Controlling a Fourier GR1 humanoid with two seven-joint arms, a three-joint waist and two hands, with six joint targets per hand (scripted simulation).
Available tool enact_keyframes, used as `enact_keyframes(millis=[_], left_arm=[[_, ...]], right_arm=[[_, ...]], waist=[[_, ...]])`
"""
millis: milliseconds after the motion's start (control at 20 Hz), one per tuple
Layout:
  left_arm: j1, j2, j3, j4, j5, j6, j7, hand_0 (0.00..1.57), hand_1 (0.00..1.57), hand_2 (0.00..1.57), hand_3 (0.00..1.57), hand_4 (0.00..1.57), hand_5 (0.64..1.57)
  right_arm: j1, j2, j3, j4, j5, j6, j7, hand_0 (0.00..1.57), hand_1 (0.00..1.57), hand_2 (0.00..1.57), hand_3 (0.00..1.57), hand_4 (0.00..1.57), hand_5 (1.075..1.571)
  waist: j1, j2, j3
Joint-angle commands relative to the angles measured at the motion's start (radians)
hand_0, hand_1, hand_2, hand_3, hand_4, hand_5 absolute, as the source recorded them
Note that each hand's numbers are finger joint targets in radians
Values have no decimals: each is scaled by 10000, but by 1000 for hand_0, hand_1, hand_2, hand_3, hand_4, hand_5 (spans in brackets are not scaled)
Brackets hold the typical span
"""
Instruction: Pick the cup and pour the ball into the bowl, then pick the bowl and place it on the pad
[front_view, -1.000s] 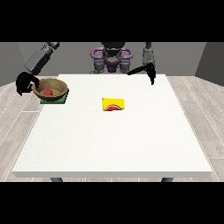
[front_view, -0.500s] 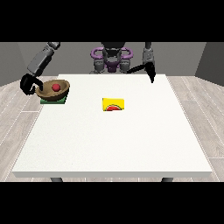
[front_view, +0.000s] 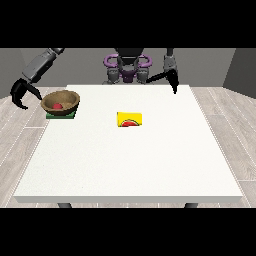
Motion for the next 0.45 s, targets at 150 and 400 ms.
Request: enact_keyframes(millis=[150,400], left_arm=[[302,-110,-146,-504,-132,53,396,0,0,0,0,0,1569],[307,-341,-113,779,-36,84,144,0,0,0,0,0,1569]], right_arm=[[-287,-373,132,67,149,325,483,0,0,325,238,0,1495],[-976,-1290,-161,-224,-392,1745,1791,0,0,189,288,0,1503]], waist=[[-130,-270,1],[-357,-1377,-23]])
